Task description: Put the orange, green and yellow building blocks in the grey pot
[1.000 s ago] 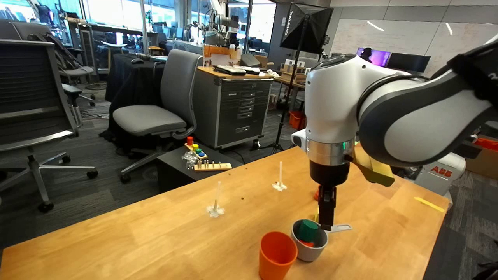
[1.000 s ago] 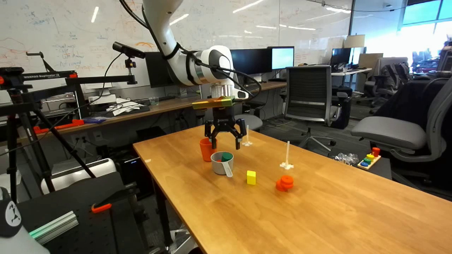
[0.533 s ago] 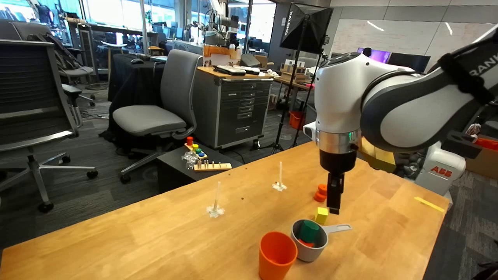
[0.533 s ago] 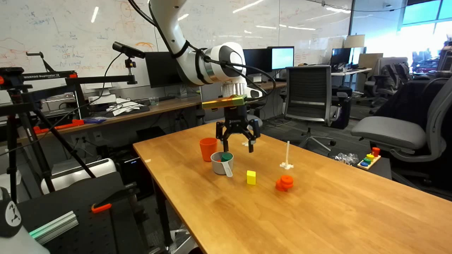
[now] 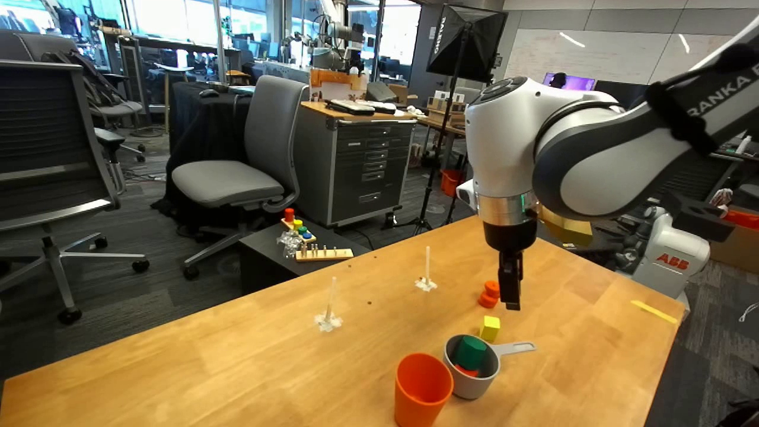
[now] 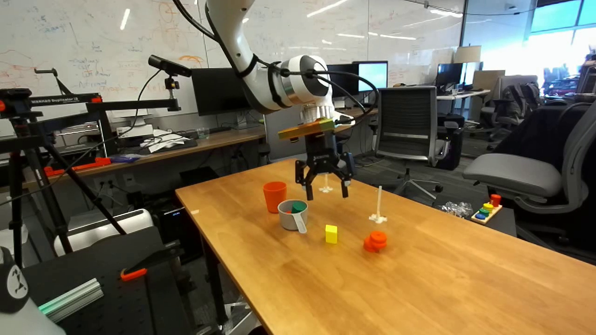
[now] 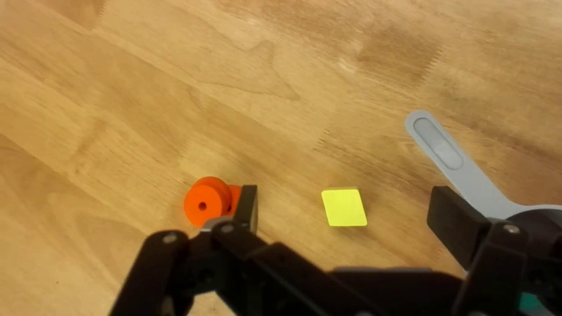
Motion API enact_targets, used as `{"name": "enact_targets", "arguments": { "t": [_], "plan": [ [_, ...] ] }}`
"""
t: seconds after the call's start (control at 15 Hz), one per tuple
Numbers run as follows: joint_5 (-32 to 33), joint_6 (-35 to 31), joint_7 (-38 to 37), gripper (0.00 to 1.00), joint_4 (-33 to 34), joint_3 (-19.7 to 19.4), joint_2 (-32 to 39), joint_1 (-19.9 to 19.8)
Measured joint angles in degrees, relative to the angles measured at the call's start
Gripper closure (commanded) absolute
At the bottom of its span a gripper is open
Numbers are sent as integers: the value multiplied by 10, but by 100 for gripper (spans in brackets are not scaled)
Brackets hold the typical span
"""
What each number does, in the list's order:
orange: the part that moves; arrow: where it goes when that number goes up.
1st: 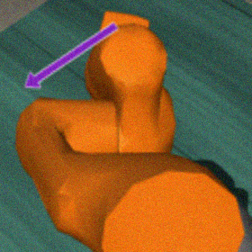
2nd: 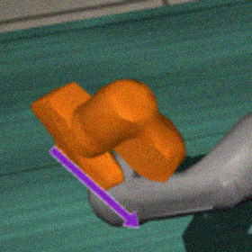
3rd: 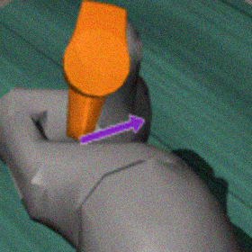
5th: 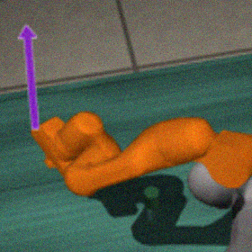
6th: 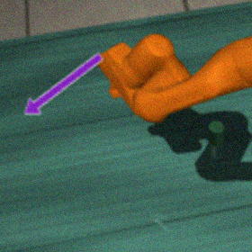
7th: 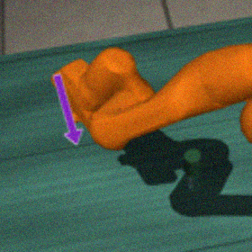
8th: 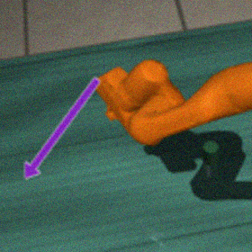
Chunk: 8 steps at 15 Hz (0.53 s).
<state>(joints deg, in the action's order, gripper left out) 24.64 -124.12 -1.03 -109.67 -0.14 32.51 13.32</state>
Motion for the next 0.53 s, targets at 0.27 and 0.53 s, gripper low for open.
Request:
{"name": "enact_targets", "arguments": {
  "t": [0.27, 0.53],
  "plan": [
    [5, 27, 18, 0, 61, 0, 49, -3],
    [5, 31, 50, 0, 121, 1, 110, -7]
  ]
}}
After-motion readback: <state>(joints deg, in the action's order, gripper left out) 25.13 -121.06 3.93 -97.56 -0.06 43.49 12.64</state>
